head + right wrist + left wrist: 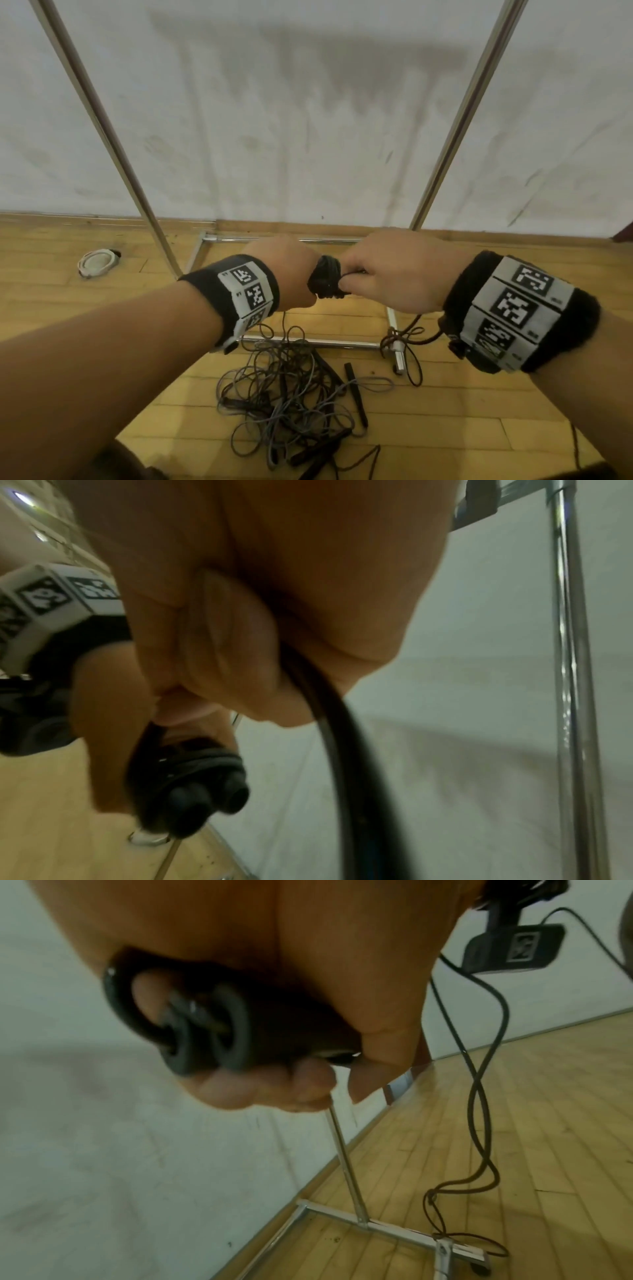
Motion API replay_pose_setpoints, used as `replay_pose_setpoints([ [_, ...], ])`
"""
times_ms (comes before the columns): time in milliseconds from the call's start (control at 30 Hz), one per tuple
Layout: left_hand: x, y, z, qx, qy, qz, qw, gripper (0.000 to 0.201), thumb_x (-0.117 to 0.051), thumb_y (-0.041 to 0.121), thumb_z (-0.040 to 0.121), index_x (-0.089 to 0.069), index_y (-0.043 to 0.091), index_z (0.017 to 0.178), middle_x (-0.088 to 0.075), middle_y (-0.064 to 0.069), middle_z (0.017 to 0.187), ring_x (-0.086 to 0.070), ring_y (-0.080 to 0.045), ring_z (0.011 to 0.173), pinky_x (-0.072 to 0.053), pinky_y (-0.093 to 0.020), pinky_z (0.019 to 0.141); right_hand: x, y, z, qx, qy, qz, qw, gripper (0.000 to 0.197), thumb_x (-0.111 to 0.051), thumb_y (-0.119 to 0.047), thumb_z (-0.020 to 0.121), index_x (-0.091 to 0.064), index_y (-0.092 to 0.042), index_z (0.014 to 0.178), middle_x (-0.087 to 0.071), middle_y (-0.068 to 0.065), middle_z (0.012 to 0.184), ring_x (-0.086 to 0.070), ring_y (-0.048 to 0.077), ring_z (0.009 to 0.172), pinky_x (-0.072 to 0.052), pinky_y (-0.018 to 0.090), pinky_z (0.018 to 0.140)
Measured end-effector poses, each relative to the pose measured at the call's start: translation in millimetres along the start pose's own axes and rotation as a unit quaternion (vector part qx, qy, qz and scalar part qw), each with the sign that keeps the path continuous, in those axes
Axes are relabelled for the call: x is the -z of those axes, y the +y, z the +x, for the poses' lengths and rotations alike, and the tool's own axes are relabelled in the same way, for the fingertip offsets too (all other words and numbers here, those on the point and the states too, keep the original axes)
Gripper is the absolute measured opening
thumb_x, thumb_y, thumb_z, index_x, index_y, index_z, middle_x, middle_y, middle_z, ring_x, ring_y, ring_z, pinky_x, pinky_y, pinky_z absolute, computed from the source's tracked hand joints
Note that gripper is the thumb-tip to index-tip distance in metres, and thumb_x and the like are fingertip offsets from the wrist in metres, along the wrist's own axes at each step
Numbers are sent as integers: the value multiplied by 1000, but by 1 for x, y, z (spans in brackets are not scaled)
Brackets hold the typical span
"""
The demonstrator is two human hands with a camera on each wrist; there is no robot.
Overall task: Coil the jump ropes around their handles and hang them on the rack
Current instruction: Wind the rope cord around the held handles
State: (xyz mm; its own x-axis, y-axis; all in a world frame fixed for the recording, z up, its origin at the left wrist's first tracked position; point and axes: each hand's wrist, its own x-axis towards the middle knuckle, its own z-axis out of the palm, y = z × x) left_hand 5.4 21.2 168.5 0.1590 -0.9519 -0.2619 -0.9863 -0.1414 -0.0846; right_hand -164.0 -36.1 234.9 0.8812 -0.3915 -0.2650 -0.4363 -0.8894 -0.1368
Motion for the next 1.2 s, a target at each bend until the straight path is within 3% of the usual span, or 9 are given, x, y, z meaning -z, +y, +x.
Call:
replay_pose_setpoints([
  [200, 0, 20, -12, -83, -39, 16, 996, 35, -70, 42, 95, -57, 34, 126, -50, 10, 78, -45, -6, 63, -31, -24, 51, 7, 12, -5, 7, -11, 28, 1000, 30, -53, -49, 101, -70, -26, 89, -63, -4, 77, -56, 11, 71, -46, 30, 65],
  [333, -1, 29, -21, -137, -64, 27, 988, 34, -71, 43, 96, -56, 30, 123, -45, 10, 77, -40, -6, 62, -28, -24, 52, 10, 21, -7, 16, -28, 94, 995, 30, -59, -49, 98, -72, -25, 85, -67, 3, 79, -57, 12, 69, -45, 28, 65],
  [567, 1, 28, -34, -116, 0, 37, 993, 41, -62, 39, 101, -48, 24, 136, -44, 8, 78, -41, -8, 62, -28, -23, 51, 17, 38, -15, 23, -23, 167, 985, 29, -63, -53, 93, -73, -29, 81, -68, 14, 83, -63, 31, 80, -53, 52, 81],
  [733, 7, 41, -46, -181, -18, 65, 981, 41, -61, 45, 102, -49, 20, 131, -47, 5, 85, -43, -13, 64, -31, -27, 56, 14, 39, -13, 46, -49, 246, 967, 30, -64, -55, 84, -74, -26, 83, -63, 8, 66, -56, 22, 58, -52, 42, 68],
  [833, 14, 43, -56, -202, 29, 22, 979, 43, -60, 53, 100, -49, 23, 128, -48, 9, 87, -45, -11, 69, -32, -25, 58, 8, 51, -12, 45, -49, 376, 924, 27, -71, -40, 86, -71, -13, 84, -49, 20, 63, -45, 26, 54, -45, 33, 60],
  [900, 23, 39, -61, -191, 79, -42, 978, 37, -62, 55, 96, -50, 29, 119, -46, 11, 78, -42, -4, 63, -29, -20, 53, 2, 53, -11, 36, -42, 495, 867, 23, -67, -29, 88, -65, -6, 84, -41, 18, 63, -40, 26, 55, -44, 30, 58],
  [1000, 43, 28, -68, -164, 137, -132, 968, 28, -62, 56, 87, -43, 40, 101, -52, 14, 71, -46, 4, 60, -30, -11, 53, -6, 49, -8, 27, -24, 647, 762, 23, -62, -27, 93, -61, -7, 82, -53, 9, 70, -55, 18, 60, -52, 26, 59],
  [1067, 56, 21, -70, -137, 166, -163, 963, 29, -55, 59, 77, -42, 42, 96, -51, 17, 65, -46, 6, 56, -28, -9, 51, -9, 44, -5, 32, -1, 696, 717, 24, -60, -26, 97, -69, -11, 81, -62, 7, 75, -62, 17, 64, -55, 28, 63],
  [1200, 66, 9, -64, -68, 217, -209, 951, 28, -51, 62, 70, -40, 37, 76, -48, 15, 54, -56, 5, 54, -38, -12, 45, -15, 27, 5, 3, 31, 726, 687, 20, -50, -11, 98, -60, -9, 81, -39, 8, 66, -26, 21, 58, -32, 35, 59],
])
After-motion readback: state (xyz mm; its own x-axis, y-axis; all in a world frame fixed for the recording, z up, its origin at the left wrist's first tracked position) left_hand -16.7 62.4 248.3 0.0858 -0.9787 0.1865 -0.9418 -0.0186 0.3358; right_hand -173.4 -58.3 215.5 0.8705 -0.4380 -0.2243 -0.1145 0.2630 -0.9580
